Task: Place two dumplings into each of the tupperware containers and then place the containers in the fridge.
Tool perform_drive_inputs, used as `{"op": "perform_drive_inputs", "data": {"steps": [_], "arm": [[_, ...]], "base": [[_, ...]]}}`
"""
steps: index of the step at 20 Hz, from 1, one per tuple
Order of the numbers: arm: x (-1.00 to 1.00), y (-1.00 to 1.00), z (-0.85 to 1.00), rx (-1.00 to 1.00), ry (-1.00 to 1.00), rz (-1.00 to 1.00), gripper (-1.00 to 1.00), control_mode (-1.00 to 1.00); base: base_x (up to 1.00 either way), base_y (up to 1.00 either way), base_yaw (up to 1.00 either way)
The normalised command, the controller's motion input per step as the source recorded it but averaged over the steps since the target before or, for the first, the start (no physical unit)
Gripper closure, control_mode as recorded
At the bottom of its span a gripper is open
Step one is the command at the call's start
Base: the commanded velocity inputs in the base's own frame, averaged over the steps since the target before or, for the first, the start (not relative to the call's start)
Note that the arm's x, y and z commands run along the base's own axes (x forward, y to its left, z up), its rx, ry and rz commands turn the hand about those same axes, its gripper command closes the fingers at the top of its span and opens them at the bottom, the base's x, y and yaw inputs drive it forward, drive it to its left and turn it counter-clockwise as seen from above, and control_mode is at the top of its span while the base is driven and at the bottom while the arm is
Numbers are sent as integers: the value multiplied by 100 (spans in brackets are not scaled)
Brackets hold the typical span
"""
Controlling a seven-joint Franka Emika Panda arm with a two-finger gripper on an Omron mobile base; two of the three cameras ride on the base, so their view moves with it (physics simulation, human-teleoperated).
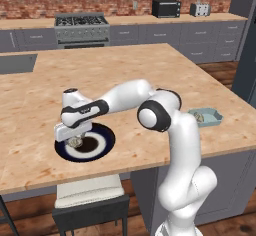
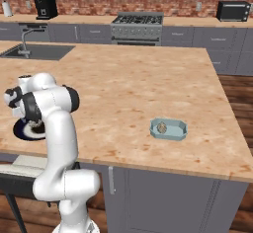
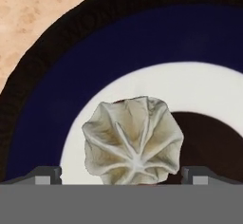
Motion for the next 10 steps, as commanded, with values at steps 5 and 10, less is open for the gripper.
{"op": "perform_drive_inputs", "data": {"steps": [5, 10], "arm": [[1, 0, -14, 0, 0, 0, -100, -100], [1, 0, -15, 0, 0, 0, -100, -100]], "base": [[0, 0, 0], [0, 0, 0]]}}
